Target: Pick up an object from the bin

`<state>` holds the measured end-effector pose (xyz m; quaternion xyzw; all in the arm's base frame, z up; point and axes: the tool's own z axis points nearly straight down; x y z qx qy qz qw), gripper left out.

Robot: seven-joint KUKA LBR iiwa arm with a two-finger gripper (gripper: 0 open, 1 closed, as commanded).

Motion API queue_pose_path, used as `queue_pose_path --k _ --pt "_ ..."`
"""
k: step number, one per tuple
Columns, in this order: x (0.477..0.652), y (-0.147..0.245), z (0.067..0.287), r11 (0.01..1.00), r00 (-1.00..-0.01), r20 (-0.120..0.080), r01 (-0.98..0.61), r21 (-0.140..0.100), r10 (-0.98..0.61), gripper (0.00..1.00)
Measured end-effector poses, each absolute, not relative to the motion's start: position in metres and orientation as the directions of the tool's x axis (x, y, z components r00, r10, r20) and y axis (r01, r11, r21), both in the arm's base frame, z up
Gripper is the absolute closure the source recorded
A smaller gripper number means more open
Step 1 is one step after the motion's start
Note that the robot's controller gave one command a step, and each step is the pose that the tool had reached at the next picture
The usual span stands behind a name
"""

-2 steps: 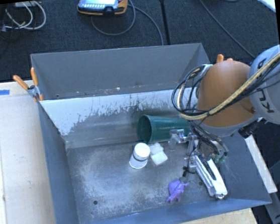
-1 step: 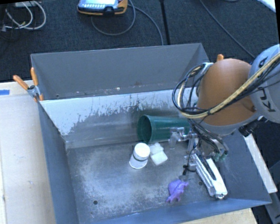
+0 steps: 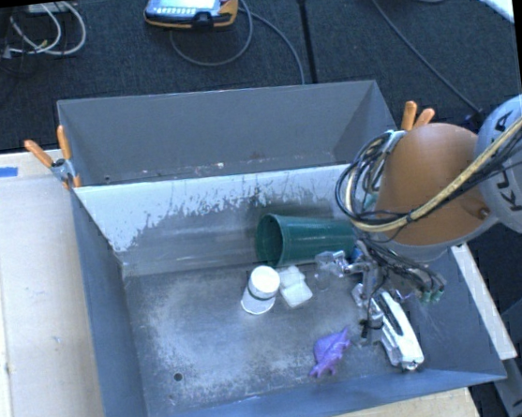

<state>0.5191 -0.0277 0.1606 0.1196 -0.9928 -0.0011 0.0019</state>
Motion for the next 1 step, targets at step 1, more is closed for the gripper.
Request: queue_pose_path --k 1 --pt "0.5196 -0.0418 0.1464 0.924 -0.924 0.006 -0.381 0.003 -0.381 0.00"
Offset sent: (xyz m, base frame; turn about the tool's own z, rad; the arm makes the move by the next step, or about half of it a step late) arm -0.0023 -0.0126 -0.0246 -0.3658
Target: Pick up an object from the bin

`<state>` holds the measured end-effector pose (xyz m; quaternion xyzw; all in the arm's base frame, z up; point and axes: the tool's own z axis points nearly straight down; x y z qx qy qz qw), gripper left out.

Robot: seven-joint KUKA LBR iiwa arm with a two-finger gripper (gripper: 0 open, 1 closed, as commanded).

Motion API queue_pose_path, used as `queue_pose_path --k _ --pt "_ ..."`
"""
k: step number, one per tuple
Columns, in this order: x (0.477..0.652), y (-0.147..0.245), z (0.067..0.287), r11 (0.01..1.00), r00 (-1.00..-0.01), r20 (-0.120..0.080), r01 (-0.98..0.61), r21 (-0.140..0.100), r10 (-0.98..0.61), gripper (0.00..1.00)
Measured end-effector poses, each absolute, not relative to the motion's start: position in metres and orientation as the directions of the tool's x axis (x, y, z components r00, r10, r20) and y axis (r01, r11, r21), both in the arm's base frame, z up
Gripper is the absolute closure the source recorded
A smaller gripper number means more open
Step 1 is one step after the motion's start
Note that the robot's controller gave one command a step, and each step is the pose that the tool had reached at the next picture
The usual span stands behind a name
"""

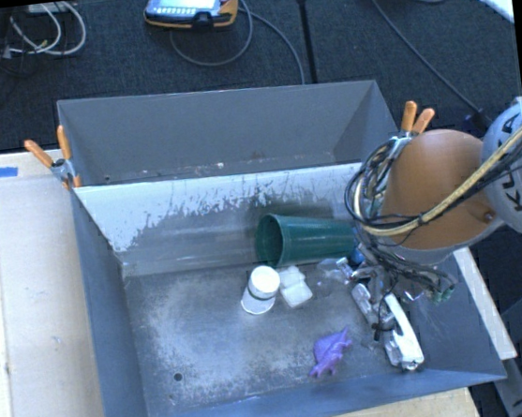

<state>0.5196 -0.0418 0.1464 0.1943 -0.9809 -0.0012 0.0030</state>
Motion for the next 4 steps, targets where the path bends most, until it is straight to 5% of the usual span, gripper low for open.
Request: queue_pose_path --k 1,2,3,4 --pt "0.518 -0.040 0.140 0.895 -0.895 0.004 -0.446 0.004 -0.446 0.00" --pt "0.520 -0.041 0.079 0.814 -0.814 0.001 -0.581 0.003 -0.581 0.00" --pt "0.520 -0.040 0.050 0.783 -0.783 0.007 -0.622 0.005 -0.622 1.00" --pt "0.520 -0.039 0.052 0.779 -0.779 0.006 -0.627 0.004 -0.627 1.00"
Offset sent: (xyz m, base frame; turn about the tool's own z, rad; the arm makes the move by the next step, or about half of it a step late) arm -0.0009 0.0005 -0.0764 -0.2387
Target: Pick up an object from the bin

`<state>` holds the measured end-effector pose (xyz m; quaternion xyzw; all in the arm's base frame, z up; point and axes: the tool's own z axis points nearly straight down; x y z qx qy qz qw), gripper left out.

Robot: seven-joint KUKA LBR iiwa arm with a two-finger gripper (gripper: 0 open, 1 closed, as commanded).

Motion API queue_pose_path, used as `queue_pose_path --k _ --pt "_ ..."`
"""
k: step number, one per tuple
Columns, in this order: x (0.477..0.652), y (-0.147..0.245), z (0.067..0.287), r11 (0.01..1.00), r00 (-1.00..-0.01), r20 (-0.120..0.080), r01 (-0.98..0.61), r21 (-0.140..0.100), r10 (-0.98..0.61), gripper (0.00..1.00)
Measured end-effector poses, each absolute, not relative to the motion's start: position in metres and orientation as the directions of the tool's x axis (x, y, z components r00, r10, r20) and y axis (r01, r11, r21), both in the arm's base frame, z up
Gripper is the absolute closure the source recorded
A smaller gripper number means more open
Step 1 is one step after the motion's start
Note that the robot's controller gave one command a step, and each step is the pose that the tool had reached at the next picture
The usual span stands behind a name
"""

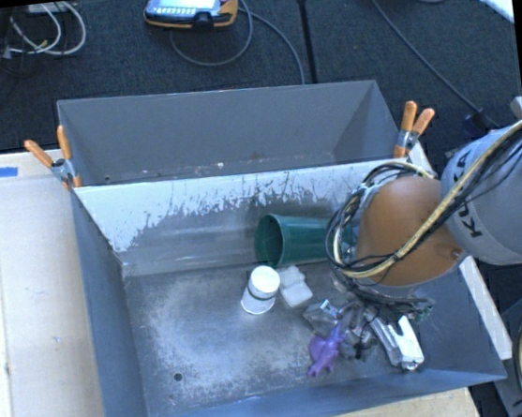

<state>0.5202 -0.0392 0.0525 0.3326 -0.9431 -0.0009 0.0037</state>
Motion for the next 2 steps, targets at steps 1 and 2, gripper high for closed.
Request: queue_pose_path --k 1,2 --pt "0.5203 -0.0390 0.0569 0.777 -0.777 0.007 -0.629 0.005 -0.629 1.00" --pt "0.5206 -0.0388 0.0626 0.779 -0.779 0.005 -0.627 0.004 -0.627 1.00"
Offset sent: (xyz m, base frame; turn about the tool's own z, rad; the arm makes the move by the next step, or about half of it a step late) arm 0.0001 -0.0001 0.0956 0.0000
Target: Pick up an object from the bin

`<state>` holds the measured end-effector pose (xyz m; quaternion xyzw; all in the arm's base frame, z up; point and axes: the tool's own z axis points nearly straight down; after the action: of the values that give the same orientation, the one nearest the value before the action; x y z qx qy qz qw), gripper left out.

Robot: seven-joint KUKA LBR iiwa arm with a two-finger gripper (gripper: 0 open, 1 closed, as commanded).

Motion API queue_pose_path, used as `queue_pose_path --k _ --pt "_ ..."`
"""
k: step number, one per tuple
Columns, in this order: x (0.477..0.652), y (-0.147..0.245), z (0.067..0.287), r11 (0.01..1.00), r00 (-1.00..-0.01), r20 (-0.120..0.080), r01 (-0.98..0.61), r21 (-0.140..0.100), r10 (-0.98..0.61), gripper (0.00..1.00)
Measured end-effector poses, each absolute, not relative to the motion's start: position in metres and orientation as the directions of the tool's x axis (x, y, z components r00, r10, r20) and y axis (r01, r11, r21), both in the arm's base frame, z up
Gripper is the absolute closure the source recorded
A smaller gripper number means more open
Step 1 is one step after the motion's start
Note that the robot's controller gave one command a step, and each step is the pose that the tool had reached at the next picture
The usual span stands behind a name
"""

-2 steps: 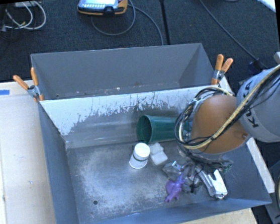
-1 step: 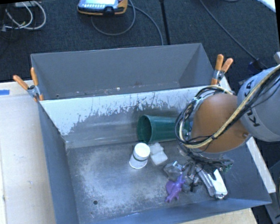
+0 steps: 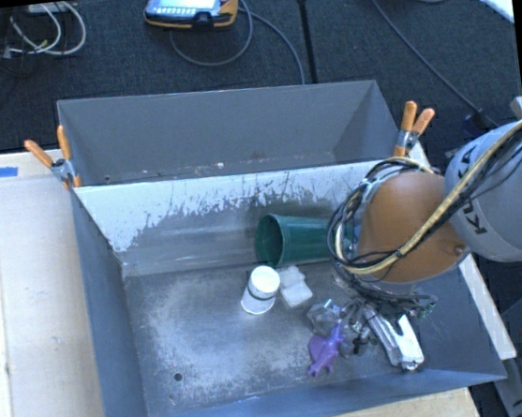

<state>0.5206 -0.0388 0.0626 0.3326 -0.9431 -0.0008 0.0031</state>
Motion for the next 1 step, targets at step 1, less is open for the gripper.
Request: queue_pose_path --k 1 --pt "0.5201 -0.0384 0.0698 0.779 -0.779 0.007 -0.627 0.005 -0.627 1.00"
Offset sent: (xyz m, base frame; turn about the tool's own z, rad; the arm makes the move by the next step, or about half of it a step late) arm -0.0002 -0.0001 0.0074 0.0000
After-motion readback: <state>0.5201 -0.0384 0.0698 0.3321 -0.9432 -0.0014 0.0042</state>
